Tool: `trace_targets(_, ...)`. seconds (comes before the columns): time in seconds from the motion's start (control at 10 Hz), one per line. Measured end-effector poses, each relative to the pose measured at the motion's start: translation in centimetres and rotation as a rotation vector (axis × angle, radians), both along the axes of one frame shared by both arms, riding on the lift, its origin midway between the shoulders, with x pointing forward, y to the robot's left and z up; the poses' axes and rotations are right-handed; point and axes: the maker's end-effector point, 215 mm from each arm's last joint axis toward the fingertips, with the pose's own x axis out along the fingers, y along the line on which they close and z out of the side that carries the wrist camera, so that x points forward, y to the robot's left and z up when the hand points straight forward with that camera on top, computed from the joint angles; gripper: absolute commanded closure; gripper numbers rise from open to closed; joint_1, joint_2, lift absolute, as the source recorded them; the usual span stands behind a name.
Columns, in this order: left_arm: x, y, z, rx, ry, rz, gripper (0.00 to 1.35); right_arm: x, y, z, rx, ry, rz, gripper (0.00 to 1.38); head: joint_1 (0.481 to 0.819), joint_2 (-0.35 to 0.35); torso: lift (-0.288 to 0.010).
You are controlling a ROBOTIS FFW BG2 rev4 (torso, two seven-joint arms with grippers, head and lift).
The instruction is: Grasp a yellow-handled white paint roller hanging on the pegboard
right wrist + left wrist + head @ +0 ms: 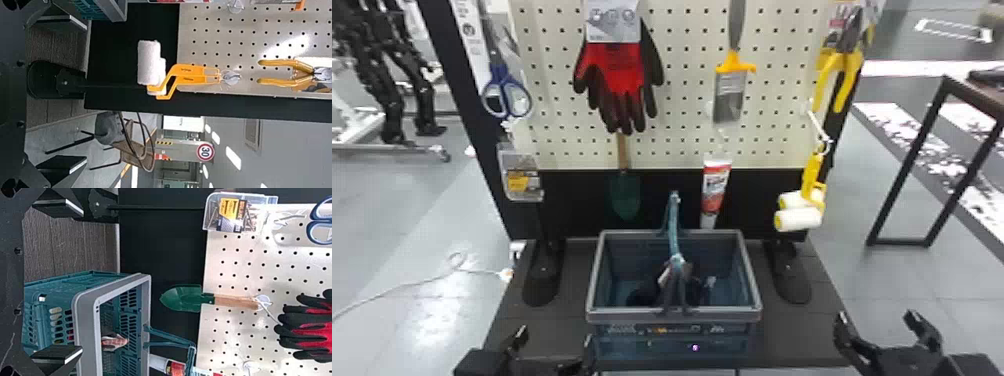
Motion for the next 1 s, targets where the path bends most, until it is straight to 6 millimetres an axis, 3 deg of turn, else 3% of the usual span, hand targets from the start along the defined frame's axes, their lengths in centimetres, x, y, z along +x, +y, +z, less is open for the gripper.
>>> trace_targets(0.3,0.0,-0.1,0.0,0.001,0.002,-0.004,0.09,1.8,1.3,0.4,0.005,0.027,0.063,0.12,0.549,0.000,-0.100)
trace_targets(0.7,0.1,-0.5,-0.3,-0.003,0.007,-0.010,0.09,6.8,3.2,2.4,0.036,0.027,0.177,0.11,0.549,0.000,-0.100)
trace_targets(1.0,0.4,-0.9,-0.3,-0.009,0.005,-0.016,0.09,11.2,3.2,5.2,0.024,0.005,0.239,0.11,0.549,0.000,-0.100)
